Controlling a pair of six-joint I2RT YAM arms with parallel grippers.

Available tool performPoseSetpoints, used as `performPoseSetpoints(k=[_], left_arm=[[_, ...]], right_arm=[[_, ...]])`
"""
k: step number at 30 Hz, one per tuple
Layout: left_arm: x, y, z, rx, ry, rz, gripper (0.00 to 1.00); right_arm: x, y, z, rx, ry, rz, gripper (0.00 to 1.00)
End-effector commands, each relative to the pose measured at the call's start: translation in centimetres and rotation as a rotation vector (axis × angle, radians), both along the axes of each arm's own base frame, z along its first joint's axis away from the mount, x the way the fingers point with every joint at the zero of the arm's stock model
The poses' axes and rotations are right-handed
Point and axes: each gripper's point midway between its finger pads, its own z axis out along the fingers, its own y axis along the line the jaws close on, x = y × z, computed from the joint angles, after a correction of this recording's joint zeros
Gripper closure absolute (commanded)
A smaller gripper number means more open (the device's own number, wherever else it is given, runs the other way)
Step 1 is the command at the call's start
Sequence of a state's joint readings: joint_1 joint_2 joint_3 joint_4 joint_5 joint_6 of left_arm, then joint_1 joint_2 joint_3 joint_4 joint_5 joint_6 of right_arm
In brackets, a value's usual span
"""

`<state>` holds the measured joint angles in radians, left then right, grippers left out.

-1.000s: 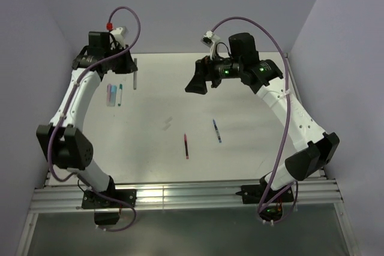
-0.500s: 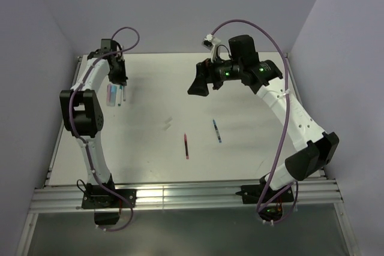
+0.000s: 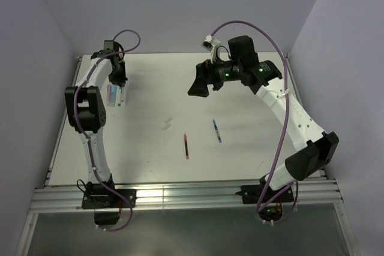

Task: Insert the pens into the pen caps
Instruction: Place the pen at the center of the board.

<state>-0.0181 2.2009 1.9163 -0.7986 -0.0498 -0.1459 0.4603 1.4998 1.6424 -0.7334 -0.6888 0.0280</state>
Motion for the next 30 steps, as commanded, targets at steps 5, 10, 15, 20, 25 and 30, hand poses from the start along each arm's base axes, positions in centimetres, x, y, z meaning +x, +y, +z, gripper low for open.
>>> performPoseSetpoints(k=[5, 10, 15, 20, 25, 30], left_arm=[[1.1, 1.0, 0.2, 0.04, -0.018, 0.012, 0.93], [1.0, 0.7, -1.0, 0.024, 0.011, 0.001, 0.92], [1.0, 0.8, -1.2, 0.03, 0.015, 0.013, 0.9], [0.7, 0.7, -1.5, 0.015, 0.026, 0.015, 0.87], [0.6, 1.0, -2.1, 0.032, 0.043, 0.015, 0.87], [0.7, 1.0, -2.4, 0.037, 0.043, 0.015, 0.83]], right_arm=[[-0.4, -0.2, 0.1, 0.008, -0.009, 0.015, 0.0], [-0.3, -0.1, -0.1, 0.007, -0.001, 0.018, 0.0], [-0.2, 0.0, 0.0, 0.009, 0.002, 0.017, 0.0], [-0.2, 0.1, 0.0, 0.009, 0.003, 0.018, 0.0], [-0.1, 0.0, -0.2, 0.002, 0.003, 0.015, 0.0], [-0.2, 0.0, -0.2, 0.004, 0.003, 0.02, 0.0]])
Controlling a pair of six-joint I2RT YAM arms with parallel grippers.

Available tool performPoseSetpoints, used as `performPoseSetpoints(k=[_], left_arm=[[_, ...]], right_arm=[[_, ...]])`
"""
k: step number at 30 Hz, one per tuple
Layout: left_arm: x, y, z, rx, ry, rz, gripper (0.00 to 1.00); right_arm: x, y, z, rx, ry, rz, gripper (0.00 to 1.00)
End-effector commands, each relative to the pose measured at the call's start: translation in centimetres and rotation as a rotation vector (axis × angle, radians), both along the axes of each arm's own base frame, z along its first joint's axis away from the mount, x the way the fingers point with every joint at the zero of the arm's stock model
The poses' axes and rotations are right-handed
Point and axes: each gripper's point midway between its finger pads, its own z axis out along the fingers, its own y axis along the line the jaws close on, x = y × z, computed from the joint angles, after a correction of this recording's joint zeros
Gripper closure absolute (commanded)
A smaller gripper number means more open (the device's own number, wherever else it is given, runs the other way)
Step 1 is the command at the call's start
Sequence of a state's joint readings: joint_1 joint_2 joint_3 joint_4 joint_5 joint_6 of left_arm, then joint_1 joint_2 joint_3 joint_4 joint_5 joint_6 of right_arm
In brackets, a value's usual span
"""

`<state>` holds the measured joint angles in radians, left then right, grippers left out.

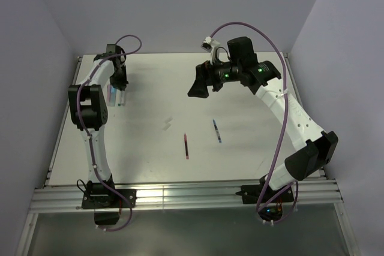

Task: Insert the pens into the pen caps
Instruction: Place the pen at the center of the board.

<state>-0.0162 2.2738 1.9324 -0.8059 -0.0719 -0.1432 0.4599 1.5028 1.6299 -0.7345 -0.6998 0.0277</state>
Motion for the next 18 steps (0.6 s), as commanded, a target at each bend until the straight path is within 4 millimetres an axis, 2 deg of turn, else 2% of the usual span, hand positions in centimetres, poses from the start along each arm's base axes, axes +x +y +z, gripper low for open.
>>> performPoseSetpoints(k=[1, 4, 7, 16, 17, 18], left_arm=[[0.87, 0.6, 0.66, 0.019, -0.021, 0.005, 0.83], [1.2, 0.66, 0.66, 0.019, -0.022, 0.003, 0.82], [1.41, 0.49, 0.83, 0.015, -0.026, -0.005, 0.77], [1.74, 0.96, 0.86, 0.037, -0.026, -0.005, 0.75], [1.67, 0.99, 0.81, 0.039, -0.023, -0.004, 0.7], [1.67, 1.0, 0.81, 0.04, -0.022, -0.005, 0.69]], right_arm=[[-0.04, -0.07, 0.39, 0.006, -0.014, 0.011, 0.0], [-0.03, -0.1, 0.26, 0.005, -0.01, 0.011, 0.0], [-0.05, -0.05, 0.15, 0.003, -0.008, 0.013, 0.0], [-0.01, 0.13, 0.31, 0.009, -0.004, 0.021, 0.0], [0.01, 0.16, 0.38, 0.011, -0.005, 0.022, 0.0], [0.06, 0.14, 0.36, 0.009, -0.006, 0.02, 0.0]])
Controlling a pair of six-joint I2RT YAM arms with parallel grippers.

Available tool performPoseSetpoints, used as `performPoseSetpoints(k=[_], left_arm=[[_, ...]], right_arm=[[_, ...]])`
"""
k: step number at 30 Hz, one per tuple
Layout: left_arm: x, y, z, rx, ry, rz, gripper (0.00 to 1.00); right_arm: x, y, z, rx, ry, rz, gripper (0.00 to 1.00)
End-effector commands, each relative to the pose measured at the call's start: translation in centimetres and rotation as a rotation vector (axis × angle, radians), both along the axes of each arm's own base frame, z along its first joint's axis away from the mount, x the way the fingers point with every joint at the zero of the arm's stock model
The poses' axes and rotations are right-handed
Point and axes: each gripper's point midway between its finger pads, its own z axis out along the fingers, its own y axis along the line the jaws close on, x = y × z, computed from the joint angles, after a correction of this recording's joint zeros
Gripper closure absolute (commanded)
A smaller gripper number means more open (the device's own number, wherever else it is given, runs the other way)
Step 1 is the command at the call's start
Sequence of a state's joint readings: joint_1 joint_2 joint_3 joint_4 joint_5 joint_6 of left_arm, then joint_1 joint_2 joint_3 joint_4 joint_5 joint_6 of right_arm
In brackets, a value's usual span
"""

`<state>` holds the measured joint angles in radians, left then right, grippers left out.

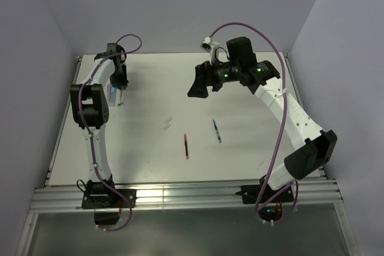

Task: Insert the pens into the pen caps
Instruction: Place the pen at the center of the board.

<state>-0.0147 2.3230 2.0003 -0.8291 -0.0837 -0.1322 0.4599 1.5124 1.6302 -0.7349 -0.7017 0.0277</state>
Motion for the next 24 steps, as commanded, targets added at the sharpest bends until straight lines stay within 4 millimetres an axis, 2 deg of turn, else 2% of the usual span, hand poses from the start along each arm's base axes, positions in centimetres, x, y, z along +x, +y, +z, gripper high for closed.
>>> performPoseSetpoints(k=[1, 3, 4, 8, 9, 11, 12, 13, 14, 15, 16, 17, 18, 19, 20, 21, 22, 23, 24], left_arm=[[0.7, 0.7, 1.4, 0.024, -0.028, -0.002, 0.69], [0.8, 0.5, 1.6, 0.016, -0.034, -0.002, 0.66], [0.8, 0.5, 1.9, 0.015, -0.04, -0.001, 0.61], [1.1, 0.2, 3.2, -0.005, -0.06, -0.005, 0.62], [1.3, -0.6, 4.2, -0.043, -0.08, -0.022, 0.62], [1.8, -1.1, 7.7, -0.068, -0.158, -0.036, 0.64], [2.1, -2.5, 9.6, -0.138, -0.207, -0.082, 0.64], [1.9, -3.1, 13.4, -0.163, -0.288, -0.107, 0.64], [1.8, -3.8, 15.8, -0.19, -0.344, -0.136, 0.63], [1.4, -4.2, 17.5, -0.211, -0.386, -0.154, 0.63], [0.7, -5.1, 22.6, -0.242, -0.518, -0.192, 0.61], [0.0, -5.2, 23.5, -0.26, -0.546, -0.185, 0.6], [-0.7, -5.4, 25.3, -0.271, -0.593, -0.186, 0.6], [-1.9, -5.5, 29.2, -0.276, -0.694, -0.193, 0.59], [-2.7, -5.6, 30.3, -0.287, -0.722, -0.186, 0.59], [-3.5, -5.6, 30.3, -0.293, -0.723, -0.182, 0.6], [-4.8, -5.6, 32.4, -0.294, -0.772, -0.186, 0.58], [-5.4, -5.8, 32.5, -0.3, -0.774, -0.191, 0.58], [-6.0, -5.8, 33.0, -0.3, -0.784, -0.2, 0.57]], right_arm=[[-0.1, 0.1, 0.7, 0.013, -0.015, 0.019, 0.0], [0.0, 0.1, 0.8, 0.013, -0.016, 0.018, 0.0], [-0.1, 0.0, 0.7, 0.011, -0.014, 0.017, 0.0], [0.0, 0.0, 1.0, 0.013, -0.024, 0.015, 0.0], [0.0, -0.1, 1.0, 0.009, -0.027, 0.013, 0.0], [0.1, -0.2, 1.2, 0.006, -0.037, 0.003, 0.0], [0.1, -0.3, 1.2, 0.004, -0.038, -0.003, 0.0], [0.0, -0.5, 1.1, 0.0, -0.038, -0.008, 0.0], [-0.1, -0.7, 1.3, -0.002, -0.048, -0.017, 0.0], [0.0, -1.0, 1.2, -0.011, -0.053, -0.037, 0.0], [0.0, -1.3, 0.5, -0.024, -0.038, -0.052, 0.0], [-0.1, -1.8, 0.4, -0.029, -0.038, -0.072, 0.0], [-0.3, -2.0, 0.0, -0.036, -0.024, -0.093, 0.0], [-0.1, -2.6, -1.3, -0.07, -0.004, -0.126, 0.02], [0.0, -3.0, -1.9, -0.09, 0.006, -0.155, 0.03], [0.0, -3.6, -2.3, -0.108, 0.009, -0.194, 0.04], [0.3, -4.5, -3.8, -0.157, 0.019, -0.241, 0.08], [0.6, -5.3, -4.6, -0.191, 0.017, -0.279, 0.1], [0.8, -5.9, -5.4, -0.224, 0.016, -0.305, 0.17]])
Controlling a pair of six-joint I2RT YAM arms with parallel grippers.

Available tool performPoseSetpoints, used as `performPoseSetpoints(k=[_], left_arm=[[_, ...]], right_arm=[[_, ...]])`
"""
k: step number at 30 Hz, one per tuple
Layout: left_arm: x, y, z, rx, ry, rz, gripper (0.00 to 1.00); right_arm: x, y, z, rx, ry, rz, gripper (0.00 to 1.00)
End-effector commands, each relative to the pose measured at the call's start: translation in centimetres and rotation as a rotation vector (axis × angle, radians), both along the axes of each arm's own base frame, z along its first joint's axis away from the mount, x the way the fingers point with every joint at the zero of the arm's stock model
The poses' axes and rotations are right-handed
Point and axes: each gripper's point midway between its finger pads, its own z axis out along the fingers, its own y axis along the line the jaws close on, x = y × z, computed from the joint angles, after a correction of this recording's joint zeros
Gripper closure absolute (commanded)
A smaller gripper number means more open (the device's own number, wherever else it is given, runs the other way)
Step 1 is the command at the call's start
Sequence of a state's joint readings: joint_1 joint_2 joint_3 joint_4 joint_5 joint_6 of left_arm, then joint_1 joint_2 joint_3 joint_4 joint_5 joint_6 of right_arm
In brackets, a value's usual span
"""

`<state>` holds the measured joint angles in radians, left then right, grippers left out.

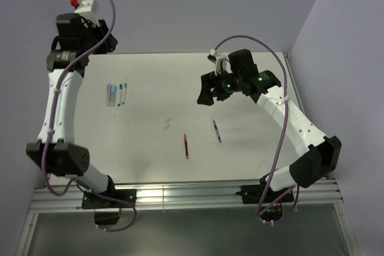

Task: Insert the pens into the pen caps
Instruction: Place the pen at the center of the board, then pick up the pen from the center of the board.

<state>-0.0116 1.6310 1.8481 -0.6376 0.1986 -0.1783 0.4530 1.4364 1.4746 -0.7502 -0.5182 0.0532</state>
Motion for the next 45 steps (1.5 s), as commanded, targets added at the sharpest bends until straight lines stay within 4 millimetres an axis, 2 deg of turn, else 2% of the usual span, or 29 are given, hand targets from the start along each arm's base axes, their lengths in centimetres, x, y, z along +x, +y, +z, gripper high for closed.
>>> performPoseSetpoints(k=[1, 2, 3, 4, 5, 6, 7, 8, 10, 11, 12, 14, 16, 21, 24, 27, 34, 38, 42, 44, 45], left_arm=[[-2.3, -0.9, 3.1, -0.04, -0.09, -0.044, 0.57], [-2.7, -0.8, 3.3, -0.038, -0.098, -0.04, 0.57], [-3.0, -0.7, 2.7, -0.034, -0.088, -0.03, 0.57], [-3.8, -0.6, 3.3, -0.036, -0.105, -0.023, 0.57], [-4.1, -0.6, 2.4, -0.045, -0.086, -0.016, 0.57], [-4.8, -0.8, 3.0, -0.053, -0.106, -0.026, 0.57], [-5.1, -0.8, 3.0, -0.063, -0.112, -0.02, 0.55], [-5.4, -0.6, 1.8, -0.071, -0.092, -0.005, 0.54], [-6.2, -0.5, 3.2, -0.066, -0.163, -0.004, 0.52], [-6.4, -0.4, 2.7, -0.064, -0.165, 0.0, 0.5], [-6.9, -0.1, 4.5, -0.061, -0.235, 0.016, 0.41], [-7.1, -0.1, 4.0, -0.074, -0.251, 0.026, 0.36], [-7.3, -0.7, 5.0, -0.103, -0.294, 0.0, 0.35], [-6.8, -1.6, 3.7, -0.149, -0.263, -0.034, 0.33], [-6.8, -1.7, 3.4, -0.158, -0.254, -0.036, 0.33], [-7.0, -1.8, 3.0, -0.165, -0.252, -0.035, 0.33], [-7.2, -1.9, 2.7, -0.166, -0.238, -0.044, 0.32], [-7.1, -1.5, 2.7, -0.156, -0.23, -0.023, 0.33], [-7.1, -1.7, 2.2, -0.158, -0.221, -0.035, 0.33], [-7.1, -2.1, 1.6, -0.176, -0.203, -0.049, 0.32], [-7.0, -2.4, 1.1, -0.188, -0.183, -0.058, 0.32]], right_arm=[[1.0, -3.3, -2.3, -0.137, -0.026, -0.151, 0.2], [1.8, -4.6, -3.2, -0.204, -0.041, -0.213, 0.23], [2.0, -5.2, -4.1, -0.243, -0.034, -0.23, 0.31], [2.1, -5.9, -5.7, -0.297, -0.008, -0.24, 0.35], [2.5, -6.8, -6.6, -0.353, -0.005, -0.271, 0.36], [2.4, -7.2, -7.5, -0.384, 0.012, -0.269, 0.38], [2.1, -7.5, -9.2, -0.428, 0.064, -0.258, 0.4], [2.2, -7.9, -9.9, -0.459, 0.077, -0.269, 0.41], [2.1, -8.0, -11.3, -0.483, 0.106, -0.265, 0.42], [2.2, -7.9, -11.6, -0.481, 0.119, -0.272, 0.42], [2.3, -7.6, -11.9, -0.473, 0.132, -0.265, 0.42], [2.6, -7.5, -13.4, -0.497, 0.174, -0.278, 0.43], [2.6, -7.3, -14.4, -0.502, 0.208, -0.285, 0.44], [1.5, -7.4, -18.8, -0.55, 0.295, -0.281, 0.46], [0.5, -7.6, -20.6, -0.575, 0.32, -0.272, 0.47], [-0.1, -7.6, -21.7, -0.585, 0.318, -0.27, 0.47], [-0.3, -6.4, -22.7, -0.568, 0.35, -0.258, 0.46], [-1.2, -5.8, -24.3, -0.609, 0.37, -0.223, 0.48], [-1.5, -5.7, -25.9, -0.643, 0.387, -0.209, 0.61], [-1.3, -6.0, -26.0, -0.661, 0.378, -0.219, 0.7], [-1.5, -6.1, -26.0, -0.662, 0.382, -0.217, 0.84]])
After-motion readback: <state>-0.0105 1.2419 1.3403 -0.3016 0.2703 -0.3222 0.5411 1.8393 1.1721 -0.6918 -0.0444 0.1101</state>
